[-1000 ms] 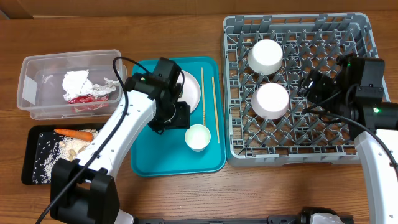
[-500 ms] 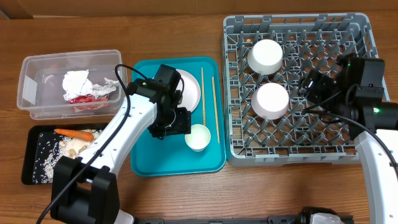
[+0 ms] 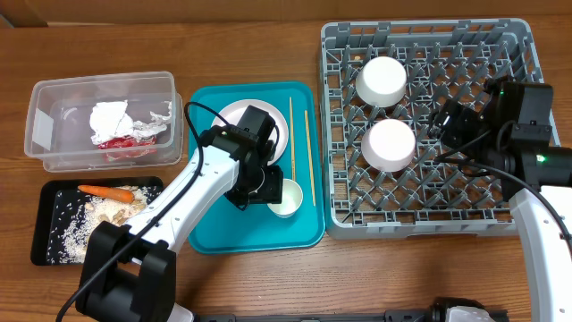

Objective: Sort waste into correct bins and load items into the dishwasher
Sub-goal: 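Open the right gripper and move the left gripper toward the pink plate, then grasp the small white cup on the teal tray with the left gripper and lift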

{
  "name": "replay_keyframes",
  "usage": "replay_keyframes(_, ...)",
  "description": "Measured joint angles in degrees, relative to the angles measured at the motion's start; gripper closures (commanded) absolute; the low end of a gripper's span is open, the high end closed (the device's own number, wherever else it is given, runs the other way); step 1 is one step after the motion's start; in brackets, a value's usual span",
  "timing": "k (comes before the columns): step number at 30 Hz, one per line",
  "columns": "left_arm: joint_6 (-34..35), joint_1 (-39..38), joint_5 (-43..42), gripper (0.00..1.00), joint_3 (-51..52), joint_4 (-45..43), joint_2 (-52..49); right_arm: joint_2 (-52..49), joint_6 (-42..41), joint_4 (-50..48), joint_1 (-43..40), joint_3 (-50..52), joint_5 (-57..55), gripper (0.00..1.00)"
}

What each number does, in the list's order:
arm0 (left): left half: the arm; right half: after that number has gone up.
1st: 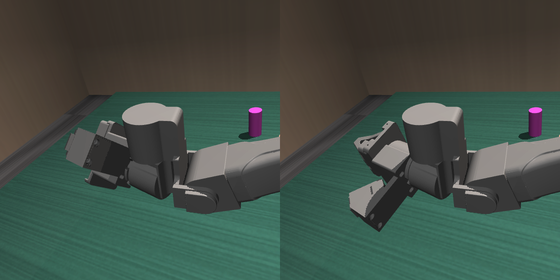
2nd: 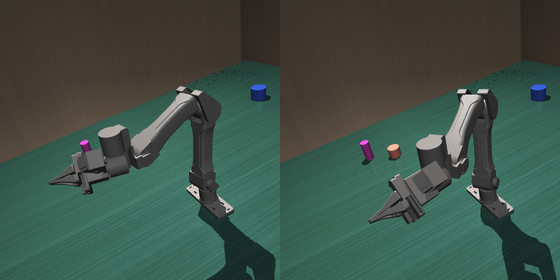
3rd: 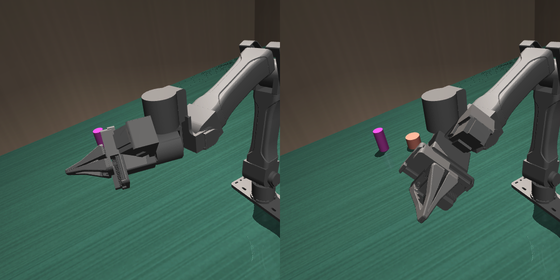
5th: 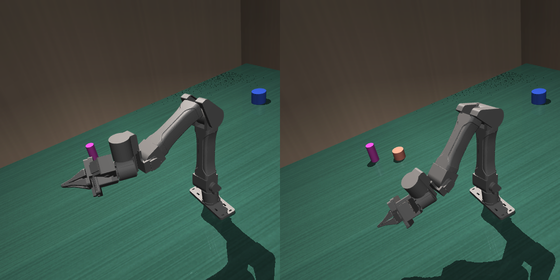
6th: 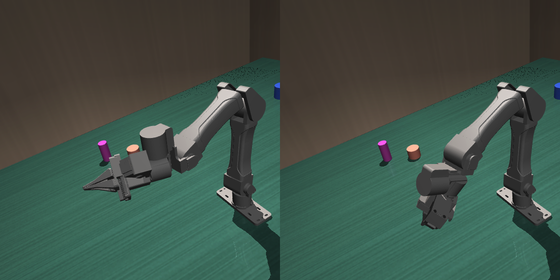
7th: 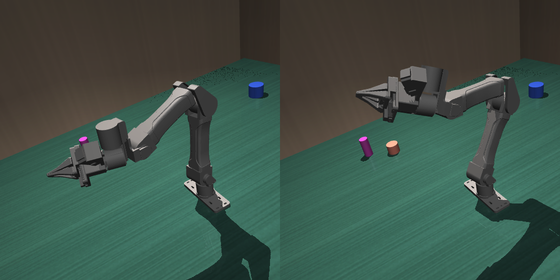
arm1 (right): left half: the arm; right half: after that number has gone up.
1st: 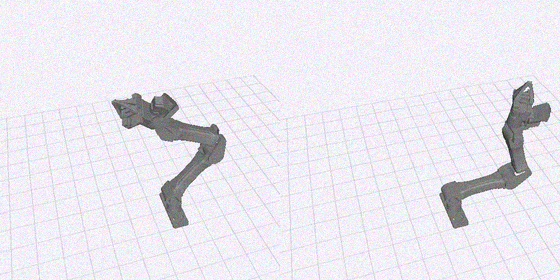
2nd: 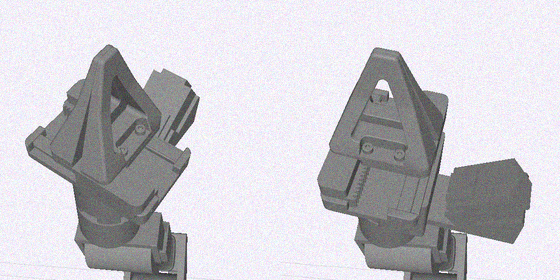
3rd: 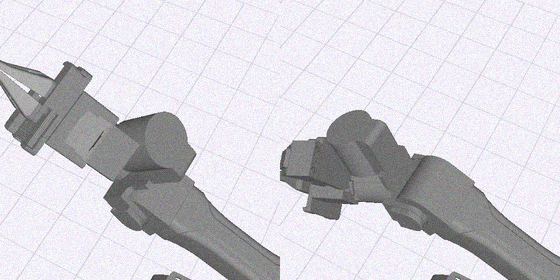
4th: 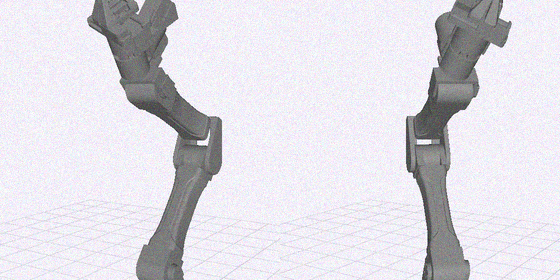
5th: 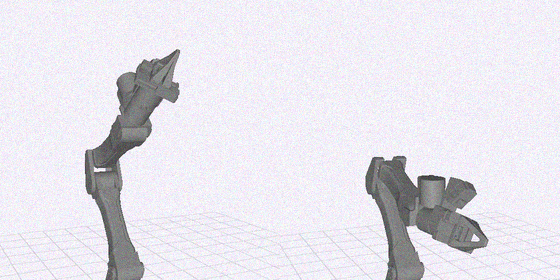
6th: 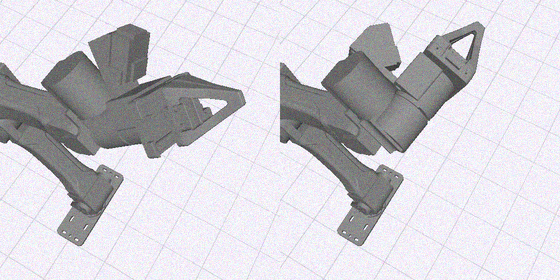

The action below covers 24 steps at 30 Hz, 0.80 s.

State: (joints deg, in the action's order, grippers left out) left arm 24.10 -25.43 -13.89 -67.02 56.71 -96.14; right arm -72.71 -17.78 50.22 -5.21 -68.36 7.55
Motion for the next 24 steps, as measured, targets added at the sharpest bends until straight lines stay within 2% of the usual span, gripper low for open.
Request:
replay_keyframes(4,0.2,0.0,0.85,0.55,0.02,-0.7,0.0,0.0,0.02,-0.02,0.0,0.0,0.02,0.12)
replay_keyframes(11,1.49,0.0,1.31,0.73,0.37,-1.92,0.0,0.0,0.0,-0.02,0.0,0.0,0.11,0.12)
replay_keyframes(14,1.51,0.0,1.49,0.84,0.46,-1.92,0.0,0.0,0.0,0.0,0.0,0.0,0.11,0.04)
replay_keyframes(18,1.6,0.0,1.62,0.96,0.46,-1.9,0.0,0.0,-0.15,-0.02,0.0,0.0,0.48,0.03)
replay_keyframes(24,1.55,0.0,1.92,0.96,0.48,-1.92,0.0,0.0,-0.15,-0.02,0.0,0.0,1.05,0.0)
